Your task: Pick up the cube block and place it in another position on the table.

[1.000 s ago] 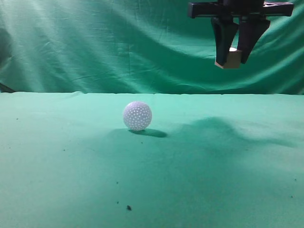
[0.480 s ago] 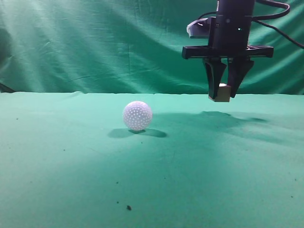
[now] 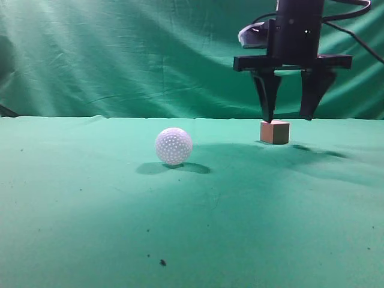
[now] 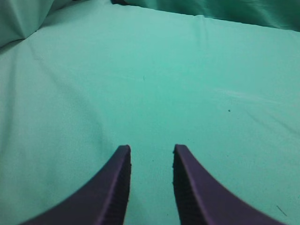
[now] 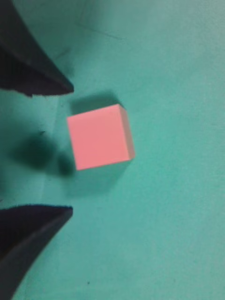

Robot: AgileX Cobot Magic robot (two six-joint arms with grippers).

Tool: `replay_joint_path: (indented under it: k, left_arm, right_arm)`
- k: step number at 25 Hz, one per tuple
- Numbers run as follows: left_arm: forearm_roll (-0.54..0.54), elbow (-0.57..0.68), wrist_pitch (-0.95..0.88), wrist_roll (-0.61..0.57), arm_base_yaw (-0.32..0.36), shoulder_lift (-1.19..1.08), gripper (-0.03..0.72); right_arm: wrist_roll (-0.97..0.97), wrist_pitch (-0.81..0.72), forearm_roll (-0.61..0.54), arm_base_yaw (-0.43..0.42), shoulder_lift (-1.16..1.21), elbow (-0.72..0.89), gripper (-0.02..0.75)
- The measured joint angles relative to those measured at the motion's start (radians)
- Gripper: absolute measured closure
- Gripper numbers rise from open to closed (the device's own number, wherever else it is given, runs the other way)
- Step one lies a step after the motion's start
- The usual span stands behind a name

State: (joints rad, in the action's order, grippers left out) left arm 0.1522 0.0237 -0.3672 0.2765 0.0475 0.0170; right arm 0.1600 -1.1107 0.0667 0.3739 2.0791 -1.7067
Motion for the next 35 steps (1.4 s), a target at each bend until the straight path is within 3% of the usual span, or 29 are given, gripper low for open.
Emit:
replay_joint_path:
  k: [1, 2, 5, 11, 19, 23, 35]
  left_arm:
    - [0.000, 0.000, 0.000, 0.000, 0.000, 0.000, 0.426]
    - [0.000, 0.000, 0.000, 0.000, 0.000, 0.000, 0.426]
    - [0.000, 0.000, 0.000, 0.000, 0.000, 0.000, 0.426]
    - [0.000, 0.000, 0.000, 0.000, 0.000, 0.000, 0.426]
    - [0.000, 0.000, 0.000, 0.000, 0.000, 0.000, 0.426]
    - [0.000, 0.000, 0.000, 0.000, 0.000, 0.000, 0.426]
    - [0.000, 0.000, 0.000, 0.000, 0.000, 0.000, 0.426]
  right_arm:
    - [-0.004, -0.025, 0.000, 0.000, -0.030, 0.000, 0.583]
    - [-0.005, -0.046, 0.000, 0.000, -0.058, 0.000, 0.638]
    - [-0.010, -0.103, 0.000, 0.000, -0.167, 0.005, 0.738]
    - [-0.001, -0.092, -0.021, 0.000, -0.470, 0.195, 0.738]
    - [0.002, 0.097, -0.154, 0.000, -0.881, 0.637, 0.738]
    - [-0.003, 0.179, -0.166, 0.000, -1.052, 0.809, 0.738]
    - [-0.076, 0.052, -0.119, 0.000, -1.260, 0.862, 0.738]
